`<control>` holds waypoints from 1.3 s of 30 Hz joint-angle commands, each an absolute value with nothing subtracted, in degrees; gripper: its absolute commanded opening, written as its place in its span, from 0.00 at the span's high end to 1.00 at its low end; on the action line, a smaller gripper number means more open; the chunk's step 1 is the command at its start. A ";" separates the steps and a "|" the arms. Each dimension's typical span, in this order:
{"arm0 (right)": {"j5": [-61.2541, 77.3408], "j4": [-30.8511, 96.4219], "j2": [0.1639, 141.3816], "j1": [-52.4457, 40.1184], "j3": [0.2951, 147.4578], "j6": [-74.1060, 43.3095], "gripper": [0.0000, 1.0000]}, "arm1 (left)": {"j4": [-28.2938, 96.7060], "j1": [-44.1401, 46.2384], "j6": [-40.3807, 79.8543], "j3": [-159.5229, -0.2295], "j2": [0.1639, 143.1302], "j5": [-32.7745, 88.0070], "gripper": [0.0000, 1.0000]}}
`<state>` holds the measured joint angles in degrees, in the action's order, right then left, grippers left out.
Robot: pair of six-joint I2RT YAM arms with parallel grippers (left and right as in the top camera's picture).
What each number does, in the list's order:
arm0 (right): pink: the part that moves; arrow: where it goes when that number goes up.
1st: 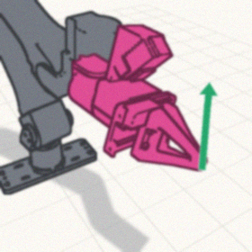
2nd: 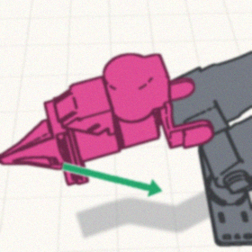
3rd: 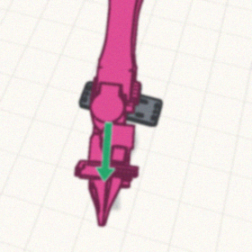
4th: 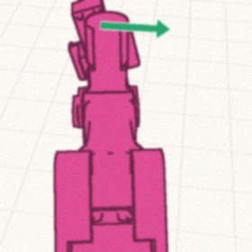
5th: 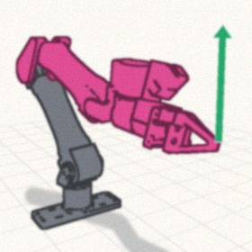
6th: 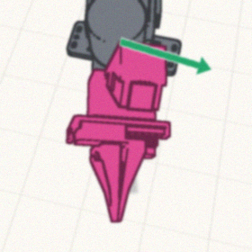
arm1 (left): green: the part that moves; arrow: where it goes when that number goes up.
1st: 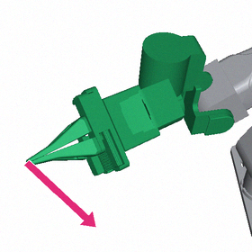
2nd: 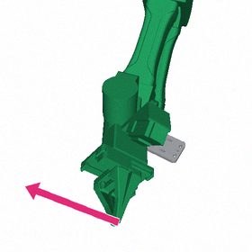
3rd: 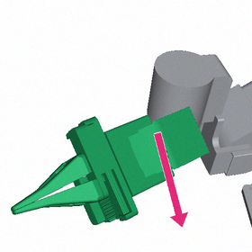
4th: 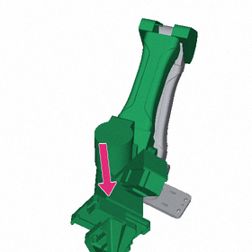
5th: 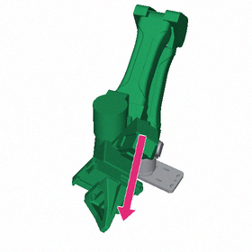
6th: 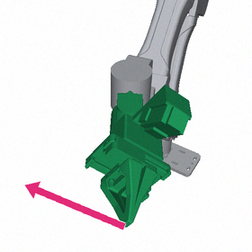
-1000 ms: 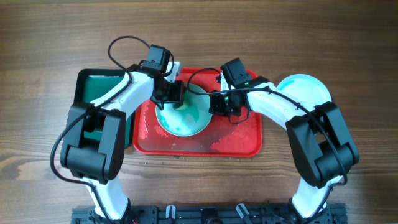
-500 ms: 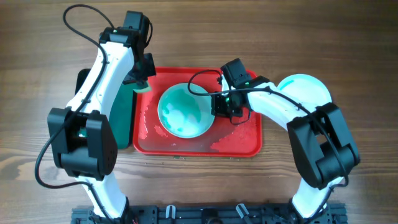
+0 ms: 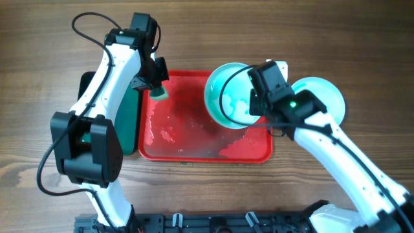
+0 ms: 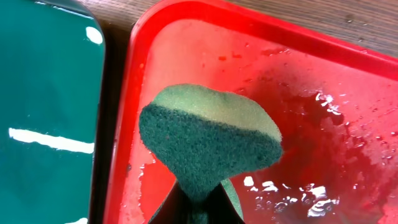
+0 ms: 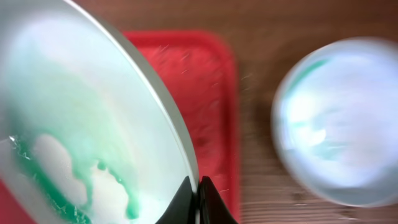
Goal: Clean dirty plates on tray and stack at the side
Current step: 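Lift the last plate up and carry it right with the right gripper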
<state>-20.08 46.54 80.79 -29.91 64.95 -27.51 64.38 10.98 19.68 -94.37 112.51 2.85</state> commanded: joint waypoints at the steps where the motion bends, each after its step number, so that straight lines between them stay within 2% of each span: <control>1: -37.54 46.59 76.58 -35.92 65.41 -26.61 0.96 | 63.70 12.19 20.21 -94.72 112.75 4.91 0.96; 11: -61.19 46.15 76.66 -50.33 65.41 -18.98 0.96 | 62.41 14.81 20.23 -94.72 112.90 4.93 0.96; 20: -84.20 33.65 76.66 -58.08 65.39 0.75 0.96 | 62.39 14.79 20.23 -94.72 112.95 4.91 0.96; 26: -86.67 23.75 76.66 -59.46 65.39 10.28 0.96 | 62.41 14.79 20.23 -94.72 112.95 4.91 0.96; 39: -85.56 23.16 76.66 -59.44 65.19 8.60 0.96 | 62.33 14.79 20.23 -94.72 112.97 4.91 0.96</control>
